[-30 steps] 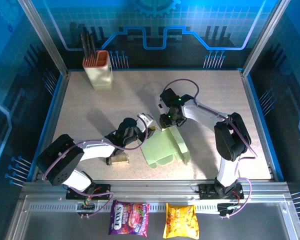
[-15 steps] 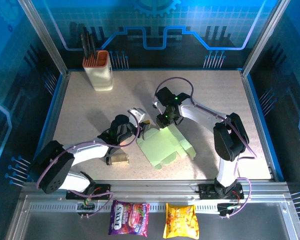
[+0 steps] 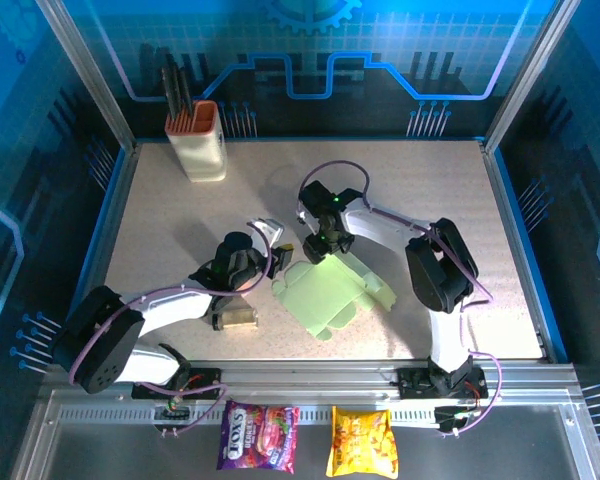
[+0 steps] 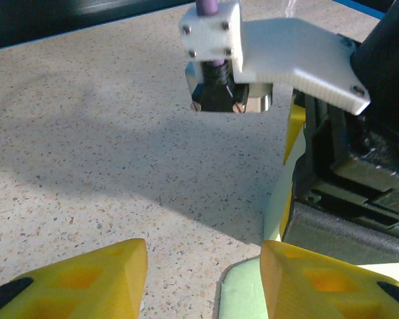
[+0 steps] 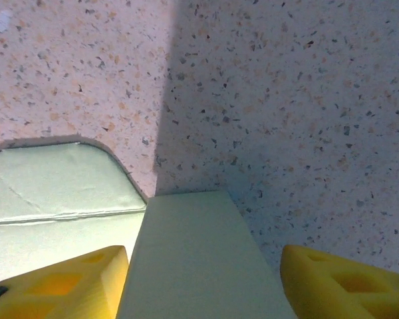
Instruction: Fold the paper box
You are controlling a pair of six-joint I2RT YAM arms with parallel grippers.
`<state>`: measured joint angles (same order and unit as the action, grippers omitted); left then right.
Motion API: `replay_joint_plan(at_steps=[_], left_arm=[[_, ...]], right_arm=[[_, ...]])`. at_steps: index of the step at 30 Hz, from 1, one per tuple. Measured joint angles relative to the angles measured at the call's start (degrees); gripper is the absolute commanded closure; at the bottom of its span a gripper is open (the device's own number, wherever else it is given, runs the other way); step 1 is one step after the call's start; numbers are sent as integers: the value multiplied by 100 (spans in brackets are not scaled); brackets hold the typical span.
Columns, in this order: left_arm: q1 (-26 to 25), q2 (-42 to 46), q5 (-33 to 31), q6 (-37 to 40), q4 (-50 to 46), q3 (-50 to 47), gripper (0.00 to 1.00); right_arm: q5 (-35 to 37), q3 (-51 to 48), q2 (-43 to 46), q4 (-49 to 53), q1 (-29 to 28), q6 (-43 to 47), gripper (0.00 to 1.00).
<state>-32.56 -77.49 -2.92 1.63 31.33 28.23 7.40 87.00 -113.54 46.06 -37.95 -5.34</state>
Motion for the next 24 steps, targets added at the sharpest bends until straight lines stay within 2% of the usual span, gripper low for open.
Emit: replay_joint_plan(at_steps=[6,12,15,24], left_arm=[[15,0,20,-24,0,0,51],[20,0,37,-24,-2,0,51],[33,28,37,-24,-22,0,51],[160,236,109,-81,-184,0,50]], right_arm=[[79,-122,-15,-247,-2,-46,40],[76,-229,-9,-426,-2,-52,58],[74,-236,4,-459,-2,11,65],[55,-162,59,-341,-2,741,72]])
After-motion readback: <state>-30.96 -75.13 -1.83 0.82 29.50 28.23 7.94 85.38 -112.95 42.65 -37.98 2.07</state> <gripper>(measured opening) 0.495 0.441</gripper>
